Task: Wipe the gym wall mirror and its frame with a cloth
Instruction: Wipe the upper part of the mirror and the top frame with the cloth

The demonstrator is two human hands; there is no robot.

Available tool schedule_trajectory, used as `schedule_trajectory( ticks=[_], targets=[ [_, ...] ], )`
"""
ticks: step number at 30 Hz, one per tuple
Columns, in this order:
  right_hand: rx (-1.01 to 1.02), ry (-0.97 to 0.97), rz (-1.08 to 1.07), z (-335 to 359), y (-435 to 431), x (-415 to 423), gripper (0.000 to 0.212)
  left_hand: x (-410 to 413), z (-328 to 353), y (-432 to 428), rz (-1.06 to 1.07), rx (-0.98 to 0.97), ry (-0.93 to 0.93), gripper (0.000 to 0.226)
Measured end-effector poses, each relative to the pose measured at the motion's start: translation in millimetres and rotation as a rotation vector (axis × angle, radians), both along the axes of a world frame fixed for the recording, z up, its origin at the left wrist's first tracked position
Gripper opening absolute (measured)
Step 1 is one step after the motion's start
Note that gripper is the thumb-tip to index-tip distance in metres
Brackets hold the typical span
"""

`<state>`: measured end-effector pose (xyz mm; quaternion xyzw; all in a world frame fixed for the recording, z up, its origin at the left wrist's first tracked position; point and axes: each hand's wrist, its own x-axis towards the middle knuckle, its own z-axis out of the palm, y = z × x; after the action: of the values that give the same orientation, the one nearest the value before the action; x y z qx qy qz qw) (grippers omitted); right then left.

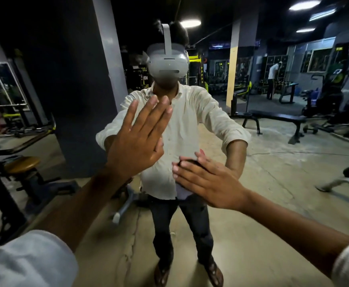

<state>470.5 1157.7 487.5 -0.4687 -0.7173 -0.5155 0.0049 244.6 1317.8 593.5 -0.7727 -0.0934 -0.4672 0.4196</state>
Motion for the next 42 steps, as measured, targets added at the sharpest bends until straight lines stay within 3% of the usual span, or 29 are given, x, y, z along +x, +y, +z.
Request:
schedule_trajectory(
  ticks=[3,5,7,10,15,18,21,26,30,32,35,38,40,42],
  targets=[
    [0.011,0.133,0.029,11,-14,3,0.066,6,0,-6,-0.034,-0.065,-0.059,0.068],
    [-0.041,0.107,0.059,32,-22,14,0.062,13,5,-18,-0.041,-0.089,-0.137,0.065],
    [0.050,0.090,0.063,73,-25,28,0.061,21,20,-29,-0.038,-0.083,-0.171,0.060],
    [0.220,0.267,0.060,131,-33,32,0.063,33,49,-44,-0.001,-0.064,-0.149,0.063],
    [0.266,0.150,0.094,188,-39,52,0.061,67,103,-63,0.078,0.003,-0.134,0.077],
    [0.502,0.358,0.042,249,-53,73,0.065,89,145,-71,0.082,0.043,-0.136,0.078],
    [0.570,0.509,0.063,287,-60,81,0.064,106,180,-80,0.078,0.044,-0.123,0.081],
    [0.443,0.290,0.058,300,-67,95,0.063,120,201,-83,0.042,0.019,-0.096,0.076],
    [0.742,0.674,0.084,341,-77,107,0.059,121,194,-75,0.049,0.028,-0.109,0.076],
    [0.794,0.752,0.090,340,-66,88,0.060,121,192,-74,0.003,0.012,-0.160,0.075],
    [0.567,0.499,0.151,301,-35,48,0.064,119,192,-71,-0.101,-0.071,-0.269,0.068],
    [0.335,0.255,0.117,272,-30,41,0.065,112,186,-64,-0.141,-0.071,-0.204,0.071],
    [0.350,0.201,0.094,284,-44,61,0.063,104,179,-59,-0.081,0.001,-0.150,0.066],
    [0.467,0.323,0.082,298,-61,83,0.060,98,171,-56,-0.030,0.032,-0.127,0.066]
  ],
)
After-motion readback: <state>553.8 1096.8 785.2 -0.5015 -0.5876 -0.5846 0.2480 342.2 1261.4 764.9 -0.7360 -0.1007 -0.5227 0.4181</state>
